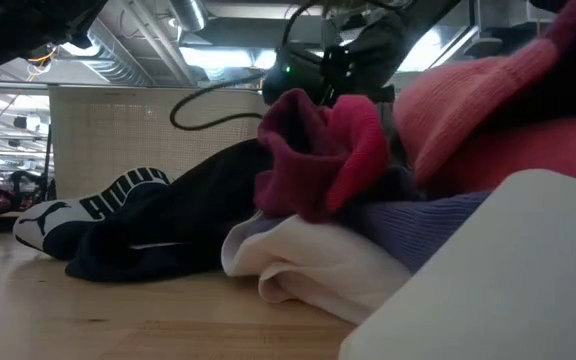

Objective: Sort clothes

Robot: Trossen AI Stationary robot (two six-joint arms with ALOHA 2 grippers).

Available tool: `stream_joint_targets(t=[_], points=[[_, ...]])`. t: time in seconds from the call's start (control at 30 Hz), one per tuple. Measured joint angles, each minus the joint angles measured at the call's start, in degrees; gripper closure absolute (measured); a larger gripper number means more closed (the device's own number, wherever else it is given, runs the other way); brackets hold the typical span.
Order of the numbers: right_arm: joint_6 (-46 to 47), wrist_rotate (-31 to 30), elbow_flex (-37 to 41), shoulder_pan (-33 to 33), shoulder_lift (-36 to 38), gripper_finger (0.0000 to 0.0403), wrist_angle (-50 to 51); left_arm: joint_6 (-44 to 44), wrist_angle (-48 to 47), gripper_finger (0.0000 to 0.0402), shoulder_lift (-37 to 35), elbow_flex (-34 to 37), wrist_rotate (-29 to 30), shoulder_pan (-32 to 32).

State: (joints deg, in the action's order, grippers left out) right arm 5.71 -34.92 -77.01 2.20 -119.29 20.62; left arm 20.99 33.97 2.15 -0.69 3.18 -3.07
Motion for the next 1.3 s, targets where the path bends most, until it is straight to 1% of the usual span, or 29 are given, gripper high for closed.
stream_joint_targets(t=[0.1, 0.27, 0.37, 0.47, 0.53, 0.63, 0.67, 0.7, 0.83, 0.93, 1.07, 1.2, 1.3], points=[[0.1, 0.6, 0.0, 1.1, -0.9, 0.0166, -0.2, 0.0, 0.0, 0.0398, 0.0, 0.0, 0.0, 0.0], [0.5, 5.3, -0.3, 2.4, -2.2, 0.0167, -0.5, 0.0, 0.0, 0.0398, 0.0, 0.0, 0.0, 0.0], [0.5, 5.8, -0.3, 2.4, -2.4, 0.0185, -0.6, 0.0, 0.0, 0.0398, 0.0, 0.0, 0.0, 0.0], [0.2, 5.9, -0.2, 2.3, -2.4, 0.0233, -0.8, 0.0, 0.0, 0.0398, 0.0, 0.0, 0.0, 0.0], [0.0, 6.2, -0.2, 2.2, -2.5, 0.0279, -0.9, 0.0, 0.0, 0.0398, 0.0, 0.0, 0.0, 0.0], [-0.6, 6.6, -0.1, 2.2, -2.6, 0.0357, -0.9, 0.0, 0.0, 0.0398, 0.0, 0.0, 0.0, 0.0], [-1.5, 6.5, -0.1, 2.2, -2.6, 0.0378, -1.0, 0.0, 0.0, 0.0398, 0.0, 0.0, 0.0, 0.0], [-2.3, 6.2, -0.1, 2.1, -2.6, 0.0388, -0.9, 0.0, 0.0, 0.0398, 0.0, 0.0, 0.0, 0.0], [-3.6, 4.1, -1.3, 0.3, -2.5, 0.0375, 1.2, 0.0, 0.0, 0.0398, 0.0, 0.0, 0.0, 0.0], [-4.7, 3.2, -2.4, -1.6, -1.2, 0.0381, 2.6, 0.2, -0.1, 0.0398, 0.0, 0.0, 0.0, 0.0], [-5.0, 2.2, -3.8, -3.9, 2.5, 0.0396, 4.9, 0.1, 0.0, 0.0398, 0.0, 0.0, 0.0, 0.0], [-5.1, -1.1, -3.9, -5.9, 6.9, 0.0387, 7.3, 0.1, -0.1, 0.0398, 0.0, 0.0, 0.0, 0.0], [-5.0, -2.0, -4.0, -7.1, 11.1, 0.0388, 10.0, 0.0, -0.2, 0.0398, 0.0, 0.0, 0.0, 0.0]])
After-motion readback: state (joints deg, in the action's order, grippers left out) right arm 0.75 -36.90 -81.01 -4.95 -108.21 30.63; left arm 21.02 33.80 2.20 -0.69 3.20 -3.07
